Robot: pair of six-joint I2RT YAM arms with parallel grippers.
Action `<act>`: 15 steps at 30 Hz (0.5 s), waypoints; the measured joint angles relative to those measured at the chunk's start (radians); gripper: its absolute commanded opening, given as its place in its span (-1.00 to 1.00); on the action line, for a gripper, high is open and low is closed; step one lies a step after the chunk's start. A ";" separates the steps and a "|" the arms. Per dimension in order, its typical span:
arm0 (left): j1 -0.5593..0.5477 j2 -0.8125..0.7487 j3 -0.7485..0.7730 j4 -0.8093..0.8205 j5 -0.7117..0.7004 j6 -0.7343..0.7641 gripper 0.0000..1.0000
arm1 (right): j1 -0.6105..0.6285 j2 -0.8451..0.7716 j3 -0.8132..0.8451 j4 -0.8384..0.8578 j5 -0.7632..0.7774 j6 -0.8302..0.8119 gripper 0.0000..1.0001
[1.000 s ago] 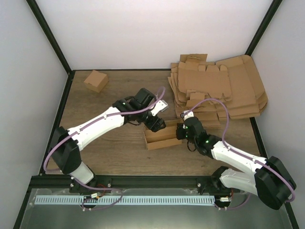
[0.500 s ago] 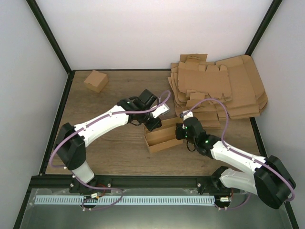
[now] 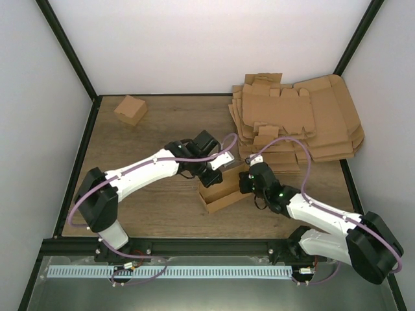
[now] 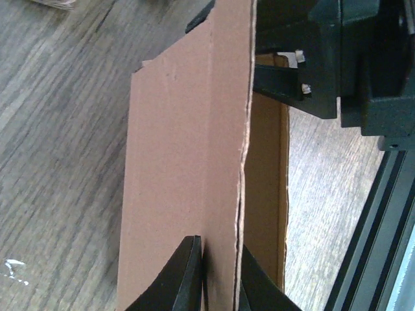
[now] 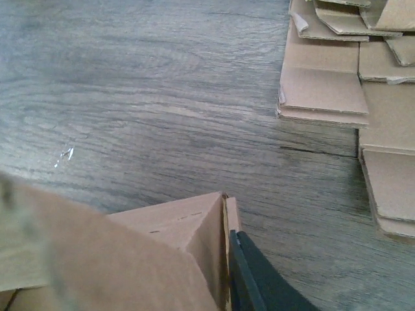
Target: Fold the paper box
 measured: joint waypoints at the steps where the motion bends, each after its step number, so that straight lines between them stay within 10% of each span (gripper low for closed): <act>1: -0.005 0.000 0.000 0.001 0.000 -0.002 -0.79 | 0.000 -0.005 -0.001 -0.007 0.002 0.008 -0.51; 15: -0.018 0.006 -0.003 0.007 -0.005 -0.010 -0.79 | 0.004 -0.144 0.014 -0.206 -0.032 0.057 0.28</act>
